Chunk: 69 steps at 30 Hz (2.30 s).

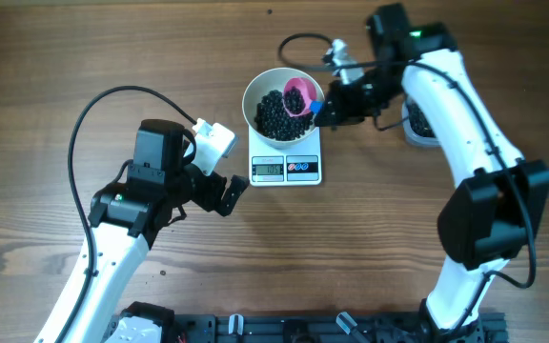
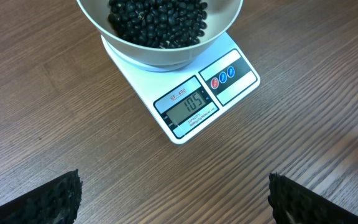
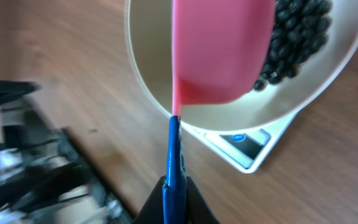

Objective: Scoop item into bowl and weigh 150g on scale
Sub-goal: 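Carry filled pink scoop from tub over the white bowl, then tip pink scoop with right gripper to pour beans into bowl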

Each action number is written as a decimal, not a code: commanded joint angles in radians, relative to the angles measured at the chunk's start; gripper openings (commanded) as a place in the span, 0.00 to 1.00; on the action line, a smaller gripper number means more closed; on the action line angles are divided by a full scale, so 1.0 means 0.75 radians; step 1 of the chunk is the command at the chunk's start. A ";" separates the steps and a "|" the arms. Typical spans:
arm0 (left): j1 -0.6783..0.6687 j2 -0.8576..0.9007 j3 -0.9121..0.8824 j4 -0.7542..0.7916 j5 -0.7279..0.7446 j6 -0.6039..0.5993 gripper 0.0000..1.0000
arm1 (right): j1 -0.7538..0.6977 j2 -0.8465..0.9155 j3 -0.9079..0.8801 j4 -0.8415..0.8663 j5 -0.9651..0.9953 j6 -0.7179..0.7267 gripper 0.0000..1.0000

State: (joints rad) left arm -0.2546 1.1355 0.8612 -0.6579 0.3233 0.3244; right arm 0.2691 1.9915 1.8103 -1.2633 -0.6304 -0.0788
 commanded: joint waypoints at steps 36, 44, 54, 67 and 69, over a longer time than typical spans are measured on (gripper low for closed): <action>-0.005 0.010 -0.013 0.004 0.021 0.002 1.00 | 0.341 -0.065 0.187 0.072 1.010 0.070 0.04; -0.005 0.010 -0.013 0.004 0.021 0.002 1.00 | 0.422 -0.065 0.187 0.067 1.196 0.034 0.04; -0.005 0.010 -0.013 0.004 0.021 0.002 1.00 | 0.406 -0.065 0.187 0.069 1.176 0.037 0.04; -0.005 0.010 -0.013 0.004 0.021 0.002 1.00 | 0.089 -0.183 0.189 0.061 0.688 0.078 0.04; -0.005 0.010 -0.013 0.004 0.021 0.002 1.00 | 0.031 -0.216 0.189 0.047 0.688 0.082 0.04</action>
State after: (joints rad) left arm -0.2546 1.1355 0.8612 -0.6579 0.3233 0.3241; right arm 0.3614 1.9209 1.9224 -1.2148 -0.0391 -0.0429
